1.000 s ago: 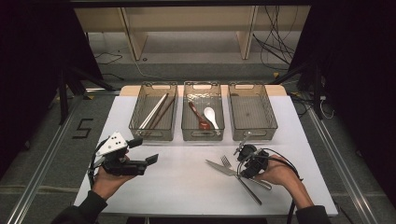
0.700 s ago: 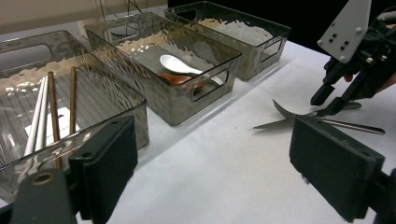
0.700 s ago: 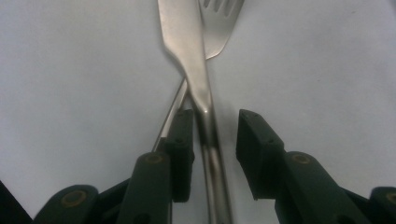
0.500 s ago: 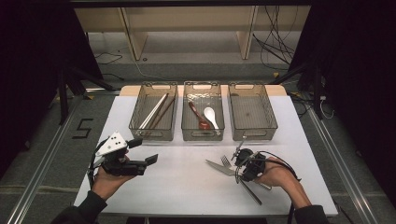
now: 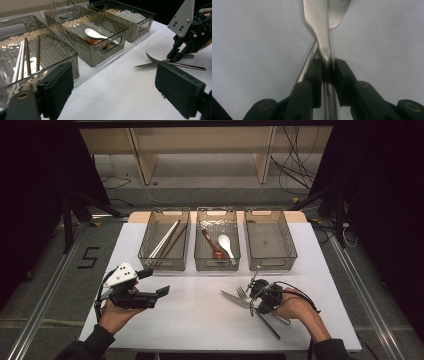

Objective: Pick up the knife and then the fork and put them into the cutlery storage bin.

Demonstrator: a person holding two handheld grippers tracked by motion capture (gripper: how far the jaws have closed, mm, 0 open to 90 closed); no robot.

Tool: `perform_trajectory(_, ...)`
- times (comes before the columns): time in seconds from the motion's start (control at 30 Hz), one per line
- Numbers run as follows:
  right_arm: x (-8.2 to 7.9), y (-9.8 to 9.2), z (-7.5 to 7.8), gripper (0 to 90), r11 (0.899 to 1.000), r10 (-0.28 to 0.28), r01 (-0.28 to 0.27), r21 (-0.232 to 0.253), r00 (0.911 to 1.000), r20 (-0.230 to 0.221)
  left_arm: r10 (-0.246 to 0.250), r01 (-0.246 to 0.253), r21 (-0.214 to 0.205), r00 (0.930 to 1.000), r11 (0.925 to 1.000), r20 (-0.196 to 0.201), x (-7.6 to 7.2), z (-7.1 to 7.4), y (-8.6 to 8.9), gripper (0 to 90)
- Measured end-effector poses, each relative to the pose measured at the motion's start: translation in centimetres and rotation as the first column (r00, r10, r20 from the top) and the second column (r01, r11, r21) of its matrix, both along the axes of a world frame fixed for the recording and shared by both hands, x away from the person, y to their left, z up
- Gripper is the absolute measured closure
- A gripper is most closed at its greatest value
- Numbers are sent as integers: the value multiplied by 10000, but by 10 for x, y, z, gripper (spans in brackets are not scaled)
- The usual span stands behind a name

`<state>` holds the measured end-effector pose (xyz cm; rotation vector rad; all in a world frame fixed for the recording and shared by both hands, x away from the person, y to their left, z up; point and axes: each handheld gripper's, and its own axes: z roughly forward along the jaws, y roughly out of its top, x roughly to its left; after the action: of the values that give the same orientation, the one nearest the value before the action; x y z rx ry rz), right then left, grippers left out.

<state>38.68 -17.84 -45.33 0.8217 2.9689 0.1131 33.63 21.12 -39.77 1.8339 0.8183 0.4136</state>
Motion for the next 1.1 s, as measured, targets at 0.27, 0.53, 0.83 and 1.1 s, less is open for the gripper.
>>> perform_trajectory(0.27,-1,4,0,801,9999,-127,127,11,9996,-262,0,0,7,10000,10000,6,0,0,0,150)
perform_trajectory(0.53,0,2,-1,792,9999,-90,94,144,9995,-287,-41,41,51,10000,10000,5,0,0,0,150)
perform_trajectory(0.83,-1,7,0,808,9999,-29,26,-149,9998,-184,-37,37,65,10000,10000,15,0,0,0,150)
perform_trajectory(1.1,0,7,5,811,9999,-126,126,-6,9999,13,12,-12,32,10000,10000,17,0,0,1,150)
